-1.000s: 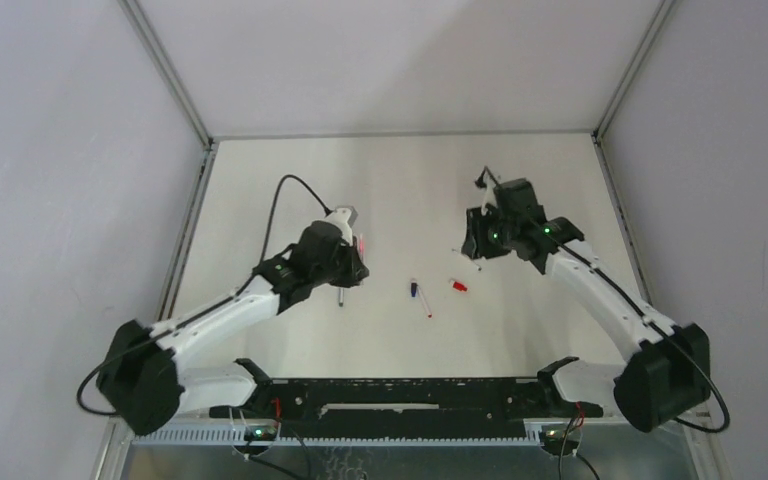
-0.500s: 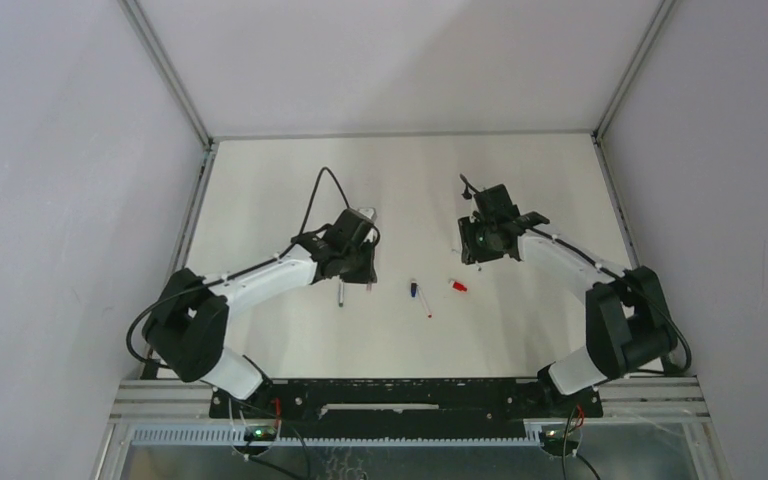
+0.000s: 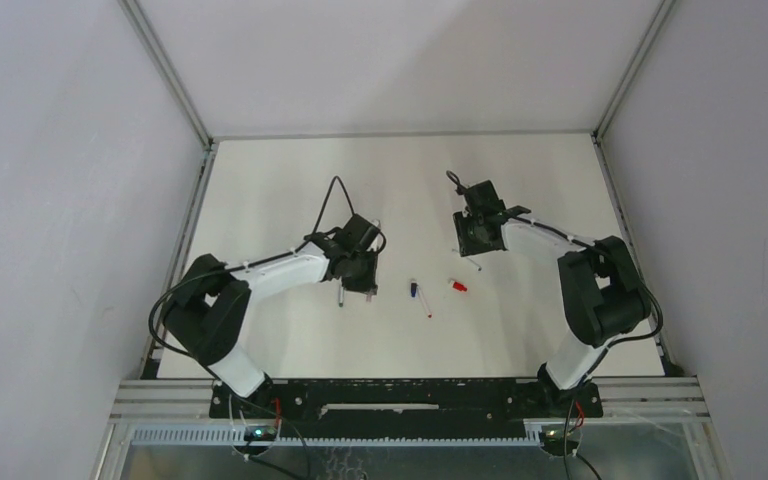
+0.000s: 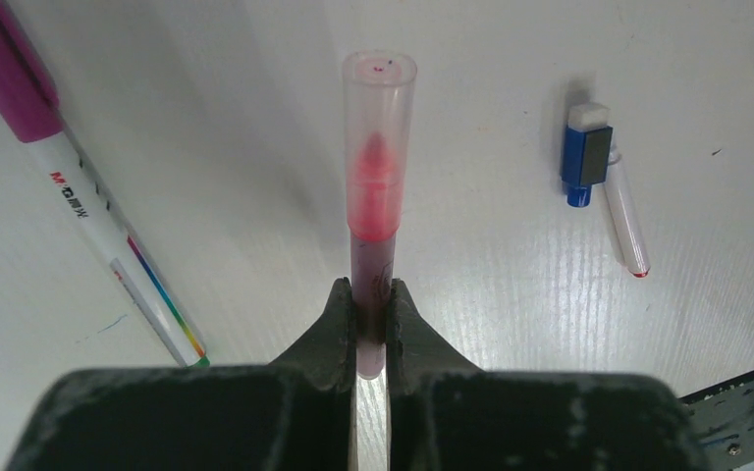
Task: Insert the pens into the pen caps
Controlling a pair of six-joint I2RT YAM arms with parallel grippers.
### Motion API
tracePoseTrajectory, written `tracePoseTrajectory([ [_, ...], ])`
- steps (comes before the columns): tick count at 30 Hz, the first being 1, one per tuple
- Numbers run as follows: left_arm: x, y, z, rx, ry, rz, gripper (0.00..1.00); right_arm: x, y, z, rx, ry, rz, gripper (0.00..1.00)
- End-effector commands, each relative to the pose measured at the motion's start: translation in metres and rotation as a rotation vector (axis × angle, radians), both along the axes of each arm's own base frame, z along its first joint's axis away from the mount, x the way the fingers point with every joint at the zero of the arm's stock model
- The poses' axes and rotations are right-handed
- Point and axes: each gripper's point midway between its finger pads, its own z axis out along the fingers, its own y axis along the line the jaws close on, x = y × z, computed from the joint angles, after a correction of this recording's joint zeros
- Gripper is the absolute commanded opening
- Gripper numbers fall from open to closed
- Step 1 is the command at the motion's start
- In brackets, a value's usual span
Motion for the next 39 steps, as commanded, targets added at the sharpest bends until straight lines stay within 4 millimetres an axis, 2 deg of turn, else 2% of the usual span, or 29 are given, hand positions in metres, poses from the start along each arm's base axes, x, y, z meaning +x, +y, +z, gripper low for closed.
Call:
tracePoseTrajectory([
  [1,0.011,-0.017,0.013,-0.052,-0.021,0.004,0.08,0.027,0.006,0.014,0.003,-0.086,0.017,0.44],
  [11,0.008,-0.015,0.001,-0.039,0.003,0.006,0.25,0.022,0.016,0.0,-0.016,-0.043,0.061,0.4],
  [19,0.006,-0.014,0.002,-0.043,0.0,0.007,0.39,0.023,0.02,-0.003,-0.04,-0.031,0.079,0.4],
  [30,0.008,-0.009,0.008,-0.032,-0.025,0.017,0.43,0.013,0.016,-0.022,-0.114,0.066,0.096,0.35],
  [33,0.01,-0.007,0.017,-0.029,-0.048,0.019,0.43,0.011,0.015,-0.027,-0.128,0.091,0.098,0.26],
  [36,0.014,-0.004,0.031,-0.025,-0.086,0.027,0.43,0.008,0.012,-0.033,-0.149,0.127,0.089,0.0],
  [39,0.017,-0.001,0.046,-0.033,-0.128,0.033,0.44,0.006,0.009,-0.036,-0.161,0.15,0.077,0.0],
])
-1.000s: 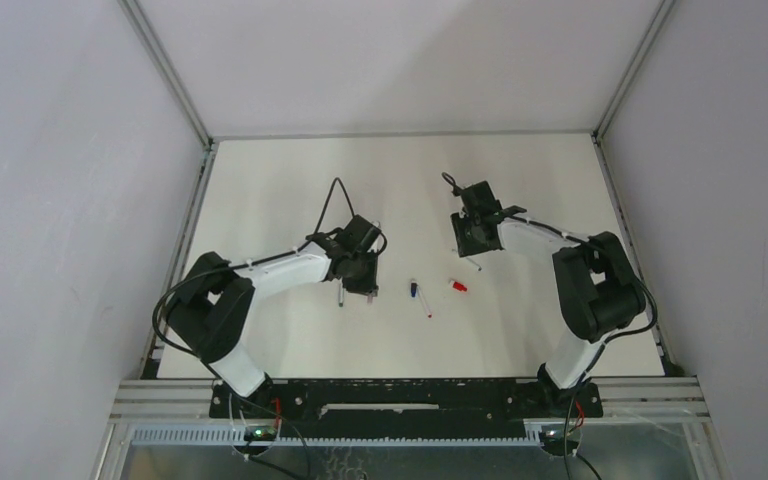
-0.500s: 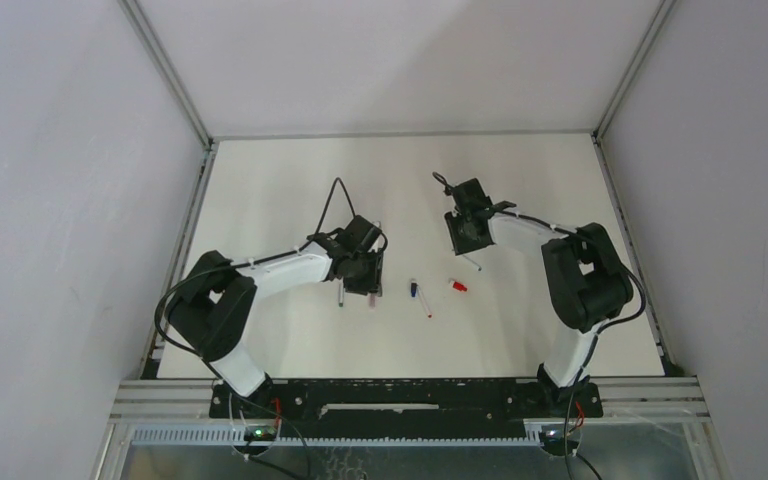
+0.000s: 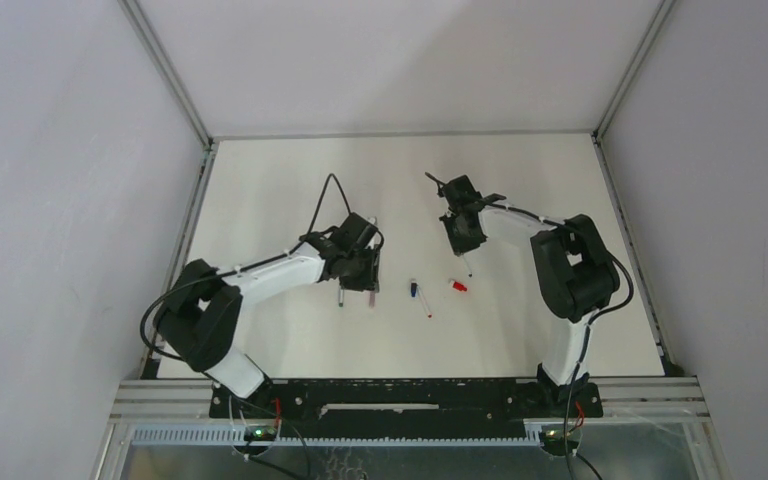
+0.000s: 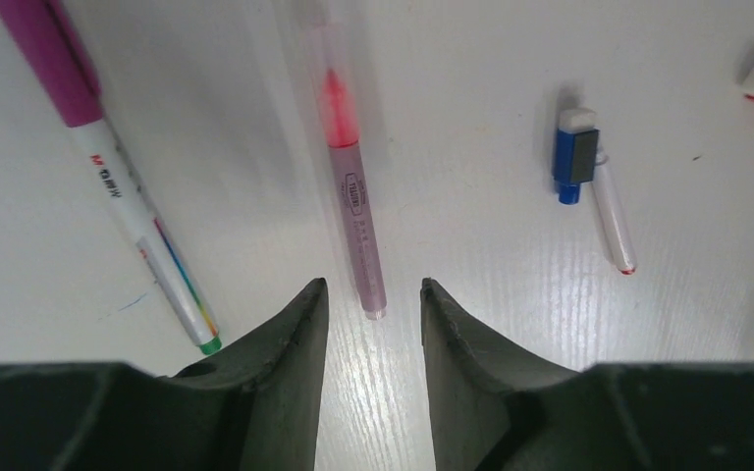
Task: Insert the pens into the pen caps
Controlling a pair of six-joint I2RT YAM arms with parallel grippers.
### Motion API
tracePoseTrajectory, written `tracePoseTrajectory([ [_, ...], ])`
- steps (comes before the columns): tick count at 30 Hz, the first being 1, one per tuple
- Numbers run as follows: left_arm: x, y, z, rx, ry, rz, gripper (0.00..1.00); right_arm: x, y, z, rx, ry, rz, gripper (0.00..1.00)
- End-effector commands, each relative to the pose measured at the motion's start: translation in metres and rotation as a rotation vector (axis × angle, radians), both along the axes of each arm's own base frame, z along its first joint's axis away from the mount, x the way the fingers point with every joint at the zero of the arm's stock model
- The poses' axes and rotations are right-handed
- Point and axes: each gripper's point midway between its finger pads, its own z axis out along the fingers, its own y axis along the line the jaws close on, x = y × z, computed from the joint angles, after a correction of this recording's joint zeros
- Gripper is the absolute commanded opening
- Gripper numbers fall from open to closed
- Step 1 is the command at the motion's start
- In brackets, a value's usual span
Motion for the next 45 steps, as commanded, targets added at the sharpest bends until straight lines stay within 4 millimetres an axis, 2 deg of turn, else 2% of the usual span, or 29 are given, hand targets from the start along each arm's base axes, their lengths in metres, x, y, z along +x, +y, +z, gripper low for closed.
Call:
tracePoseTrajectory([
  [1,0.017,-0.004,0.049,-0.047,-0.136,0.013,0.44,-0.007,-0.007,-0.01,-0.048,0.057,-0.016,0.0],
  [4,0.019,-0.008,0.068,-0.116,-0.208,-0.004,0.45,-0.001,-0.007,0.007,-0.005,0.014,-0.052,0.0],
  [6,0.019,-0.014,0.083,-0.195,-0.268,-0.022,0.46,0.006,-0.003,0.032,0.06,-0.058,-0.074,0.0],
  [9,0.014,-0.029,0.108,-0.355,-0.36,-0.071,0.49,0.013,0.012,0.085,0.204,-0.203,-0.069,0.0],
  [12,0.009,-0.042,0.13,-0.476,-0.44,-0.133,0.5,0.008,0.034,0.144,0.379,-0.307,-0.023,0.0],
  [15,0.003,-0.058,0.156,-0.582,-0.523,-0.217,0.5,-0.011,0.06,0.201,0.538,-0.397,0.043,0.0],
  [17,-0.003,-0.069,0.174,-0.656,-0.581,-0.272,0.5,-0.026,0.076,0.229,0.612,-0.449,0.088,0.0],
  [21,-0.009,-0.078,0.202,-0.754,-0.671,-0.3,0.52,-0.059,0.105,0.265,0.724,-0.49,0.156,0.0],
  [24,-0.011,-0.077,0.22,-0.801,-0.738,-0.298,0.52,-0.075,0.119,0.275,0.771,-0.484,0.186,0.0],
  [27,-0.02,-0.073,0.241,-0.865,-0.81,-0.312,0.53,-0.084,0.125,0.277,0.777,-0.477,0.199,0.0],
  [31,-0.032,-0.069,0.251,-0.913,-0.848,-0.342,0.53,-0.089,0.126,0.275,0.763,-0.472,0.199,0.0],
  [35,-0.037,-0.07,0.247,-0.921,-0.829,-0.359,0.53,-0.091,0.13,0.277,0.775,-0.474,0.205,0.0],
  [37,-0.037,-0.074,0.235,-0.913,-0.787,-0.363,0.53,-0.093,0.136,0.279,0.79,-0.474,0.212,0.0],
  [45,-0.03,-0.081,0.22,-0.88,-0.755,-0.353,0.53,-0.098,0.139,0.289,0.821,-0.49,0.229,0.0],
])
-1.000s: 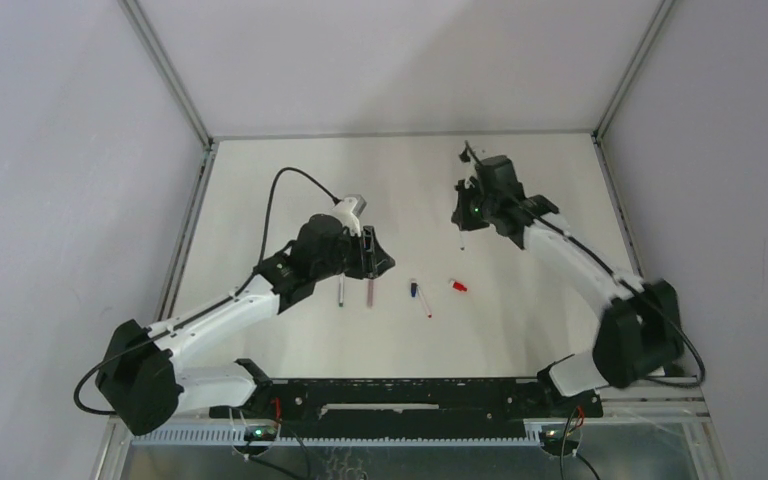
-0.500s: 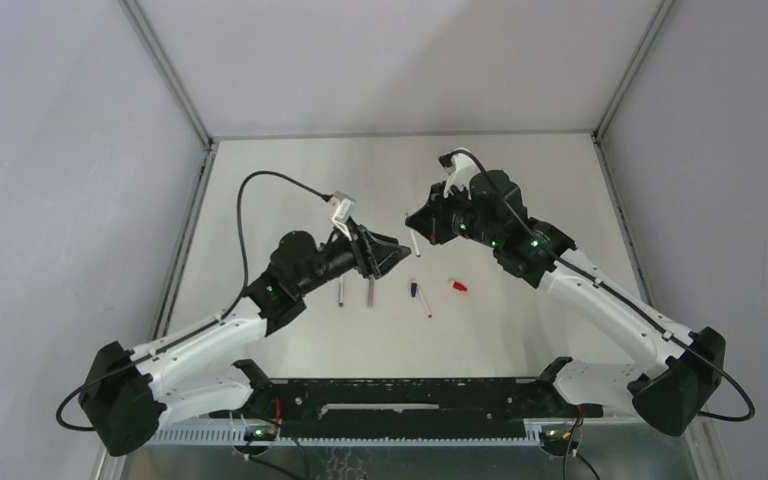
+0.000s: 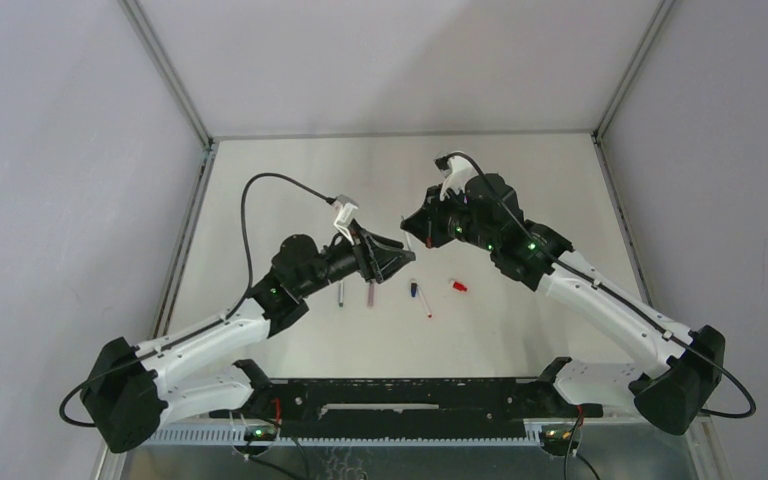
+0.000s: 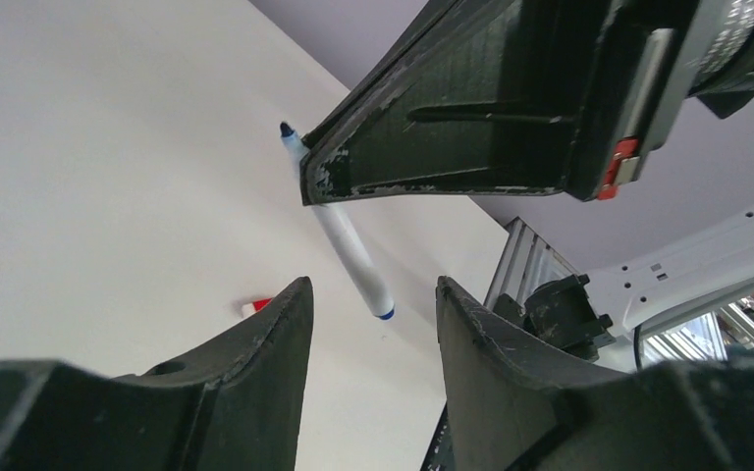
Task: Insert the pens into the pen caps
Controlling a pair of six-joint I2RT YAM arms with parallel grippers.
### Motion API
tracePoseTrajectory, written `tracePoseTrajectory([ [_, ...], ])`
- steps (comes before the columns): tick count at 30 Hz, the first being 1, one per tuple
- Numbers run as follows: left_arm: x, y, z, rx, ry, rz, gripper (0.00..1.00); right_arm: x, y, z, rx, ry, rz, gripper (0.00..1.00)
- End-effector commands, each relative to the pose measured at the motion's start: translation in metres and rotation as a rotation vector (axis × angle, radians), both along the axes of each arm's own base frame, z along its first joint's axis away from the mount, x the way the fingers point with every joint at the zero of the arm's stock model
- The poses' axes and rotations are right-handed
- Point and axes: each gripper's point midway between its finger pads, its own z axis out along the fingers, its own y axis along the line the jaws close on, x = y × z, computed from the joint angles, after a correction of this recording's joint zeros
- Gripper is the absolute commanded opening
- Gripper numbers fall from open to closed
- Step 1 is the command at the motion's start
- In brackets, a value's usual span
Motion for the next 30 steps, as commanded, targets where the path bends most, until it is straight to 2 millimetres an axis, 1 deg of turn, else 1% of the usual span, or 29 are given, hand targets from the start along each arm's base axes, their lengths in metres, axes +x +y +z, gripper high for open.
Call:
tracePoseTrajectory([
  [1,-0.001,-0.006,-0.005,0.001,-0.004,-0.017,0.53,-0.002,0.004,0.021,0.065,-0.042,0.005,0.0],
  [7,0.004,-0.01,-0.002,-0.002,-0.007,-0.01,0.53,-0.005,0.007,0.022,0.076,-0.034,0.015,0.0],
  [12,0.008,-0.009,0.001,-0.016,-0.016,0.011,0.52,-0.005,0.008,0.023,0.08,-0.035,0.021,0.0],
  [15,0.008,-0.007,0.004,-0.04,-0.03,0.02,0.49,-0.005,0.009,0.021,0.077,-0.029,0.026,0.0],
  [16,0.007,-0.006,0.005,-0.048,-0.034,0.022,0.45,-0.005,0.009,0.02,0.074,-0.027,0.026,0.0],
  [17,0.008,-0.005,0.005,-0.05,-0.037,0.03,0.38,-0.005,0.009,0.019,0.072,-0.024,0.026,0.0],
  [18,0.009,-0.004,0.005,-0.051,-0.037,0.038,0.28,-0.005,0.009,0.018,0.072,-0.024,0.026,0.0],
  [19,0.009,-0.003,0.004,-0.051,-0.036,0.043,0.2,-0.005,0.009,0.018,0.07,-0.022,0.026,0.0],
  [21,0.01,-0.002,0.001,-0.043,-0.029,0.049,0.09,-0.005,0.009,0.018,0.071,-0.023,0.027,0.0],
  [25,0.009,-0.004,-0.009,-0.018,-0.006,0.041,0.01,-0.004,0.009,0.021,0.079,-0.029,0.022,0.0],
  [30,0.008,-0.002,-0.024,0.006,0.021,0.041,0.0,-0.004,0.008,0.022,0.076,-0.038,0.023,0.0],
])
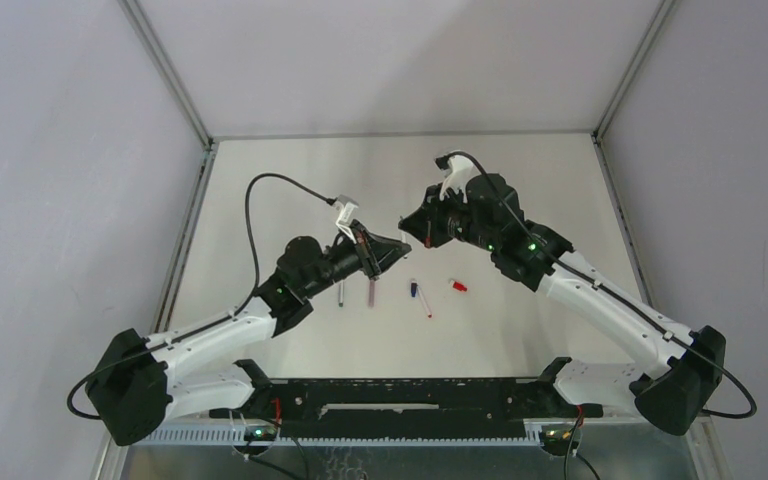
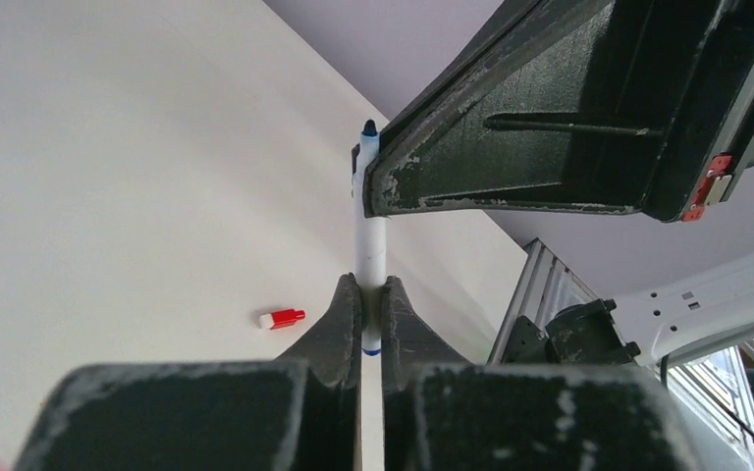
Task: Insert the pens into the pen caps
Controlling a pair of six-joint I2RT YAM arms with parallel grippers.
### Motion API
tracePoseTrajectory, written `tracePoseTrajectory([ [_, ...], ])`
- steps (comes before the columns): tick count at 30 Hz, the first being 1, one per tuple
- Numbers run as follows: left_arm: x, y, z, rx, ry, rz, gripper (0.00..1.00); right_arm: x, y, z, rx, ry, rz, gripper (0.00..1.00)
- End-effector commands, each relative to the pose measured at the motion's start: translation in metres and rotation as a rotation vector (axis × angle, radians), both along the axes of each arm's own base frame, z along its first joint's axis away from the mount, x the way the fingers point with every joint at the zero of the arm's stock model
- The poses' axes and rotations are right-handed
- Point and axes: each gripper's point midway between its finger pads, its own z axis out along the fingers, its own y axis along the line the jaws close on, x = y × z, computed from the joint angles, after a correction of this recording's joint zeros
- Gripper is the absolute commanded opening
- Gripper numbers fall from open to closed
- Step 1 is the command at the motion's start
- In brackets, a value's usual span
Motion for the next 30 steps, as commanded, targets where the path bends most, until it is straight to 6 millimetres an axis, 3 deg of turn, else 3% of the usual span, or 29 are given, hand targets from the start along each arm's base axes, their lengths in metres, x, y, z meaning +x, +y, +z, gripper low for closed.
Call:
tracePoseTrajectory([
  [1,-0.007,0.002,-0.018,0.022,0.019,-0.011,0.0,-0.001,0.002,0.017,0.041,-0.042,0.001,0.01],
  [3,-0.008,0.005,-0.029,0.049,0.043,-0.001,0.0,0.002,-0.004,0.015,0.025,-0.042,-0.024,0.22],
  [5,-0.008,0.012,-0.044,0.087,0.074,0.022,0.0,0.008,-0.018,0.013,0.005,-0.039,-0.082,0.34],
  [9,-0.011,0.029,-0.075,0.165,0.138,0.08,0.0,0.015,-0.047,0.012,-0.022,-0.024,-0.204,0.37],
  [14,-0.018,0.055,-0.113,0.224,0.233,0.168,0.0,0.016,-0.082,-0.028,-0.057,0.195,-0.444,0.38],
  [18,-0.031,0.074,-0.129,0.209,0.287,0.211,0.0,-0.01,-0.069,-0.083,-0.147,0.454,-0.45,0.36],
  [23,-0.04,0.1,-0.137,0.232,0.298,0.277,0.0,-0.032,-0.035,-0.148,-0.288,0.637,-0.375,0.32],
  [30,-0.046,0.12,-0.134,0.304,0.295,0.321,0.0,-0.026,-0.01,-0.191,-0.343,0.759,-0.358,0.32],
])
